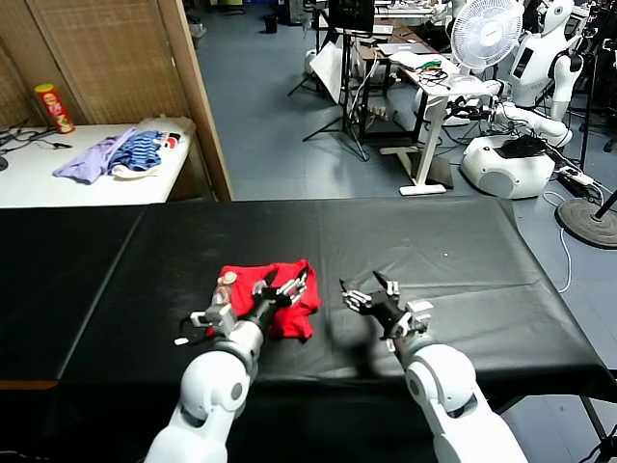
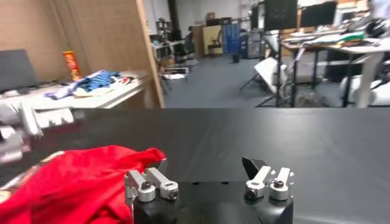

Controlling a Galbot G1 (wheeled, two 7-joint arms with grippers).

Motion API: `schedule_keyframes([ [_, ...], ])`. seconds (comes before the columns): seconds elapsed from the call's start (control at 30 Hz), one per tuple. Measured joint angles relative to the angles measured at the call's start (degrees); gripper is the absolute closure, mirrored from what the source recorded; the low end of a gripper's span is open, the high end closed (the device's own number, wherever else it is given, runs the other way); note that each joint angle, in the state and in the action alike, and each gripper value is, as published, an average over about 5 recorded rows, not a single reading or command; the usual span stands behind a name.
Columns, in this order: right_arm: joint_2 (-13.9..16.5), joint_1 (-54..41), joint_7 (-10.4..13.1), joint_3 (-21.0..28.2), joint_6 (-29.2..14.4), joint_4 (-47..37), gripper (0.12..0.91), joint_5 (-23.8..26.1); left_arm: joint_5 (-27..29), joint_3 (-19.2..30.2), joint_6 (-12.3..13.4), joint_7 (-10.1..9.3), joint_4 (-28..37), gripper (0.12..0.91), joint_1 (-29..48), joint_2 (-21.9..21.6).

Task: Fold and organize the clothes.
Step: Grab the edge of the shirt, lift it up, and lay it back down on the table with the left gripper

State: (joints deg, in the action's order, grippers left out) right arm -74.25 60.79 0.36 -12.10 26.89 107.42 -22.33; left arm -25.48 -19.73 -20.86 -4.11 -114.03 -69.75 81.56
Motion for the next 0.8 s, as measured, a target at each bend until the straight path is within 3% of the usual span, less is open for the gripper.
schedule_keyframes([
  [0.2,-2.36,-6.14,2.48,6.59,0.47,-5.69,0.227,0.09,1.38,-5.89,2.03,-0.31,0.76,0.232,-4.19,-4.78],
  [0.37,-4.33,-10.46,4.45,11.99,4.64,-9.39,0.227,2.64,1.75,-10.35,2.27,-0.44,1.16,0.232,-7.43,-5.92],
  [0.6,-4.19,-10.09,5.35,14.76,9.42,-7.45,0.227,11.60,2.33,-12.21,2.18,-0.49,1.35,0.232,-8.71,-6.25],
  [0.8,-2.55,-4.25,9.73,10.80,7.80,-0.86,0.227,24.00,1.19,-12.77,1.95,-0.41,2.25,0.232,-8.28,-6.29],
])
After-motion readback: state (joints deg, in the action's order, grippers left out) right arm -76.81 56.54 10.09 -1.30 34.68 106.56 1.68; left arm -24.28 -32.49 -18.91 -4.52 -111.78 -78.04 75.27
